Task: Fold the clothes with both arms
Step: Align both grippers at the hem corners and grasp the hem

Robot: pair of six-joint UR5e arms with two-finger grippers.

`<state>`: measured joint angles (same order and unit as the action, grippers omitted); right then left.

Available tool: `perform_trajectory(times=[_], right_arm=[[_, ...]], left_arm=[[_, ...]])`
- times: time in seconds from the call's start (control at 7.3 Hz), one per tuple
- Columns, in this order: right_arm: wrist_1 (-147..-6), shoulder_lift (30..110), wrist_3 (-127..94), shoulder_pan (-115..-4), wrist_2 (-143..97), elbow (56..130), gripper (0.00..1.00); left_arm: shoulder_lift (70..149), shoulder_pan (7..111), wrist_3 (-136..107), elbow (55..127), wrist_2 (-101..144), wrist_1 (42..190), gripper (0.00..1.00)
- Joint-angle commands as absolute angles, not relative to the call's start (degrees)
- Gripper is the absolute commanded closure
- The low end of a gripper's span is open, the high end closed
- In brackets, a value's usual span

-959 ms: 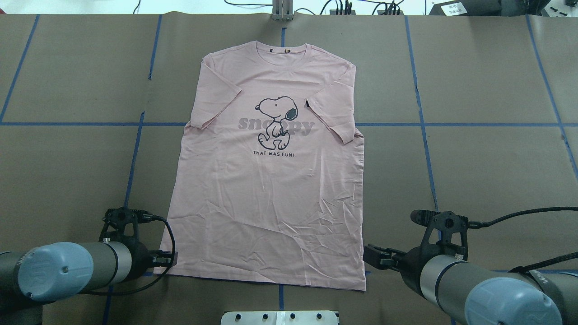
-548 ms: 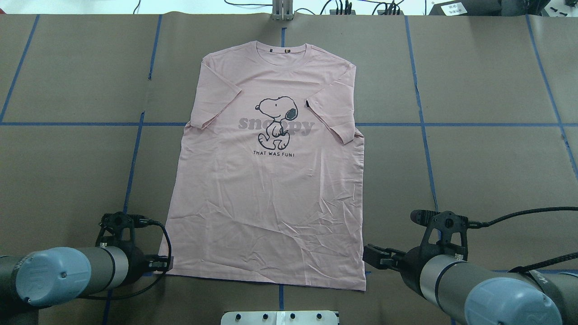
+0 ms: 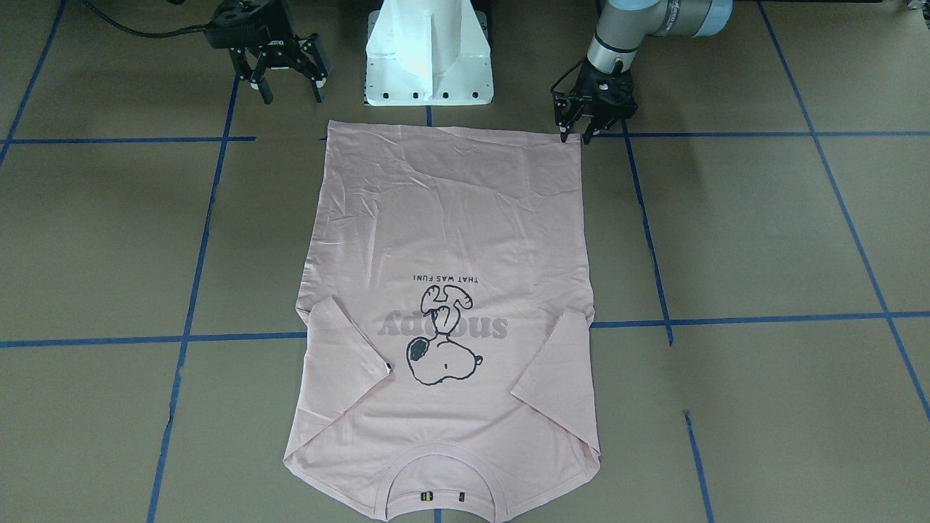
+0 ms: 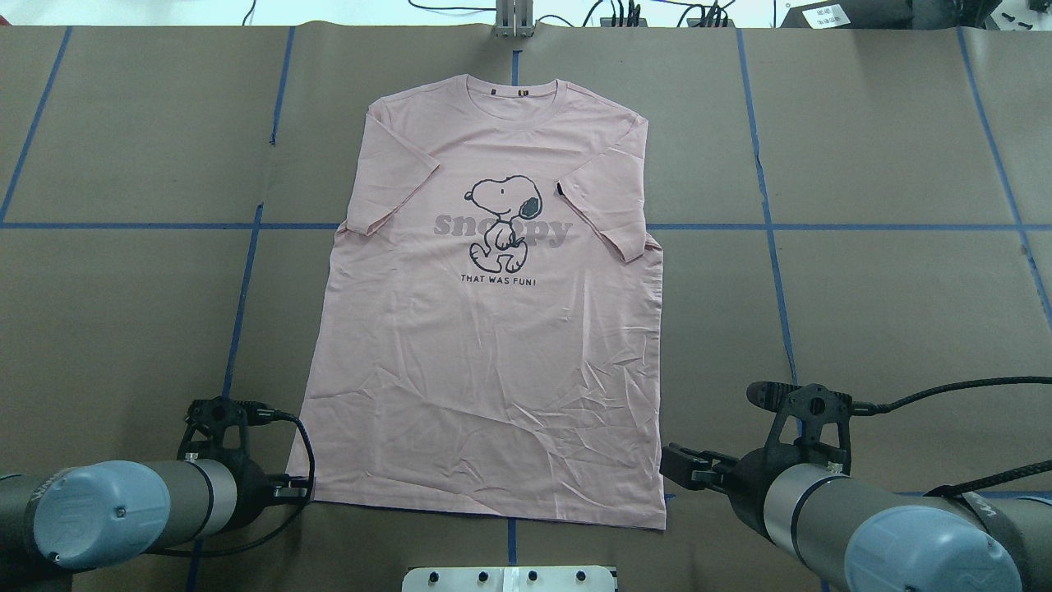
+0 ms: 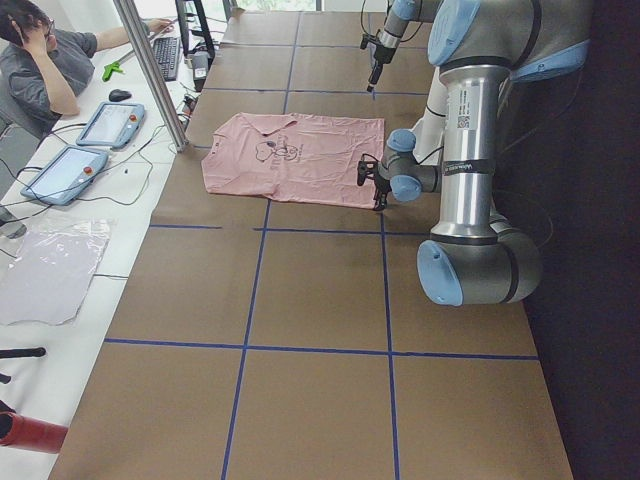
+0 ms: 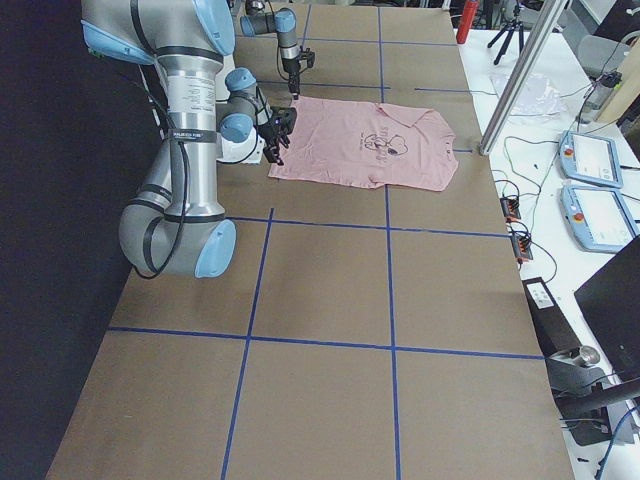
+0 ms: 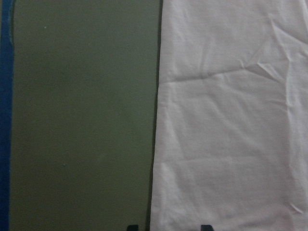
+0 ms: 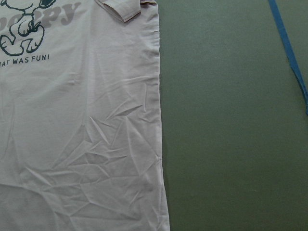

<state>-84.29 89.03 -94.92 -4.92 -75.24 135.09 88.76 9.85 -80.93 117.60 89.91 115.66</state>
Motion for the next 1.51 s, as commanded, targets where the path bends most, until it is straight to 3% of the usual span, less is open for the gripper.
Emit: perform_trajectory(times=[0.0, 1.1, 1.37], right_arm=[[-84.29, 89.03, -94.92, -4.92, -75.23, 135.09, 0.0], [-84.29, 88.68, -94.83, -4.83, -75.32, 134.74, 0.0], [-84.29, 88.68, -94.83, -4.83, -75.32, 134.65, 0.0]], left_arm=[[88.68, 9.76, -80.95, 117.6, 89.91, 115.66, 0.49], [88.86, 9.49, -80.95, 117.16, 90.0, 115.66, 0.59], [88.77, 9.14, -80.95, 117.07, 89.91, 115.66, 0.89]])
